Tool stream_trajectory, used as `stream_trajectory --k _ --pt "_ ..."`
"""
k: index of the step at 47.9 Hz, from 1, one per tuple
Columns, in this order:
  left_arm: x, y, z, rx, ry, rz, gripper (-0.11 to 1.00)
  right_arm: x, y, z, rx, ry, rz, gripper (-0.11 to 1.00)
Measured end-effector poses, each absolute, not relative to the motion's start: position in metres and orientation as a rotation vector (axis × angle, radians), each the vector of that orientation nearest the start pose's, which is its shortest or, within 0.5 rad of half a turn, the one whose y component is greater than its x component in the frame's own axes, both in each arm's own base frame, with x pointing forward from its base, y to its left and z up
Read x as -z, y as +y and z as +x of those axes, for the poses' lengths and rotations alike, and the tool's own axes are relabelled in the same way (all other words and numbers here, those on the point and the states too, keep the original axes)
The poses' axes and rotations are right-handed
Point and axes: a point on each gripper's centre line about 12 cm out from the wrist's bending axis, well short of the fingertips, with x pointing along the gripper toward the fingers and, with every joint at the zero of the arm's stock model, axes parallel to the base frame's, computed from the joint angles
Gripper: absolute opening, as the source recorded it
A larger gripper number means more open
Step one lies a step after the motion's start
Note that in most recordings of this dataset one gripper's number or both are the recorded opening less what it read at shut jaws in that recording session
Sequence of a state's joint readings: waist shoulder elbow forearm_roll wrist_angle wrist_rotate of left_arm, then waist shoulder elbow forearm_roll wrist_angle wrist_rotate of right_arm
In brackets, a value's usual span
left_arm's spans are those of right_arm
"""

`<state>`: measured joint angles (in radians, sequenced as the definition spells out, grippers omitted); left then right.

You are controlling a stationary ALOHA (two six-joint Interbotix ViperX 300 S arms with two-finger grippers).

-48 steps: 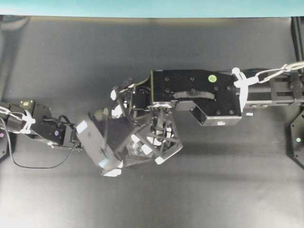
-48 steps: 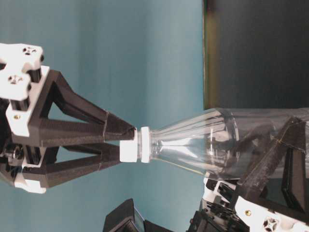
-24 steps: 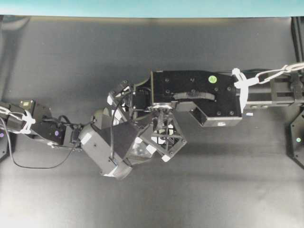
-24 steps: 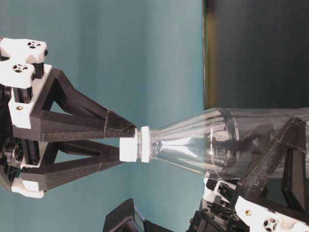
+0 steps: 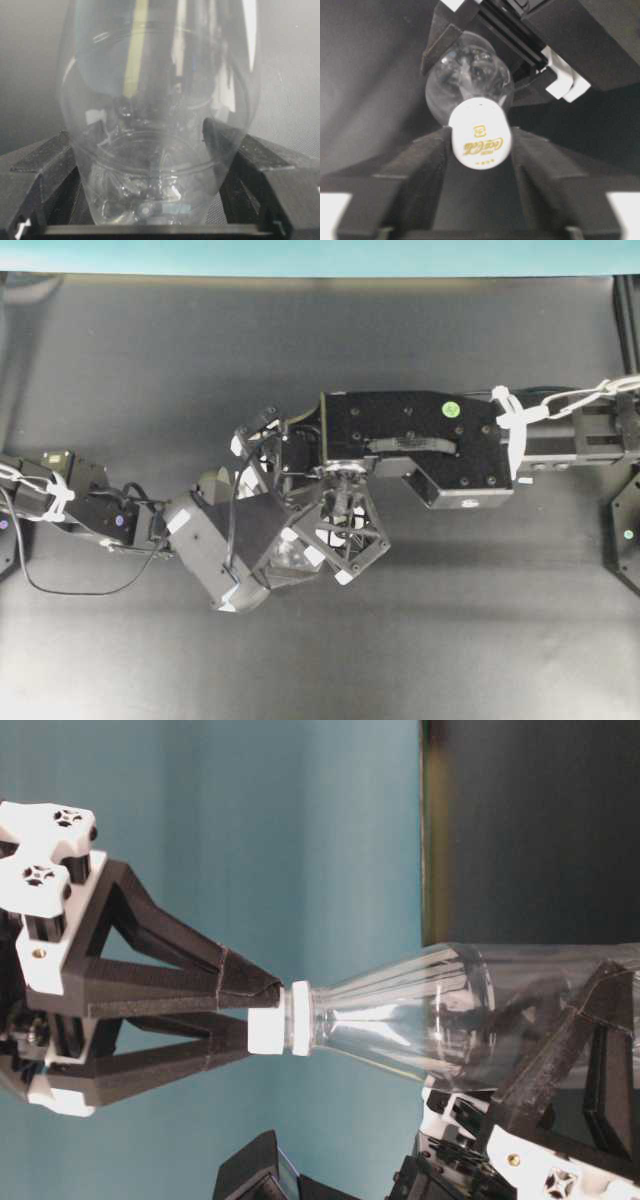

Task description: Open the bottle cap by holding the bottle with the left arm and twisting the cap with the right arm.

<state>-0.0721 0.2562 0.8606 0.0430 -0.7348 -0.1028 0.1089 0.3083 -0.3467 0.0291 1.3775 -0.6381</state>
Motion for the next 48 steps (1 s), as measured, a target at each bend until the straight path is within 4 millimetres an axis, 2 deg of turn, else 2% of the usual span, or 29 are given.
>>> stream_trajectory --k 4,6,16,28,41,48 --pt "-0.088 -0.031 0.374 0.088 0.386 -0.061 0.81 -0.292 0.055 0.472 -0.511 1.253 -0.577 0.76" --pt "-0.088 -0.03 0.374 0.085 0.386 -0.063 0.81 -0.294 0.057 0.472 -0.499 1.24 -0.57 0.79" --pt "-0.089 -0.031 0.374 0.087 0.386 -0.061 0.81 -0.319 0.068 0.469 -0.424 1.143 -0.499 0.77" --pt "-0.088 -0.031 0.373 0.086 0.4 -0.06 0.81 -0.368 0.072 0.435 -0.31 1.044 -0.336 0.77" --pt "-0.087 -0.031 0.373 0.085 0.41 -0.059 0.81 -0.373 0.077 0.399 -0.246 0.905 -0.204 0.77" --pt "-0.088 -0.031 0.374 0.086 0.409 -0.06 0.81 -0.361 0.072 0.376 -0.199 0.847 -0.102 0.77"
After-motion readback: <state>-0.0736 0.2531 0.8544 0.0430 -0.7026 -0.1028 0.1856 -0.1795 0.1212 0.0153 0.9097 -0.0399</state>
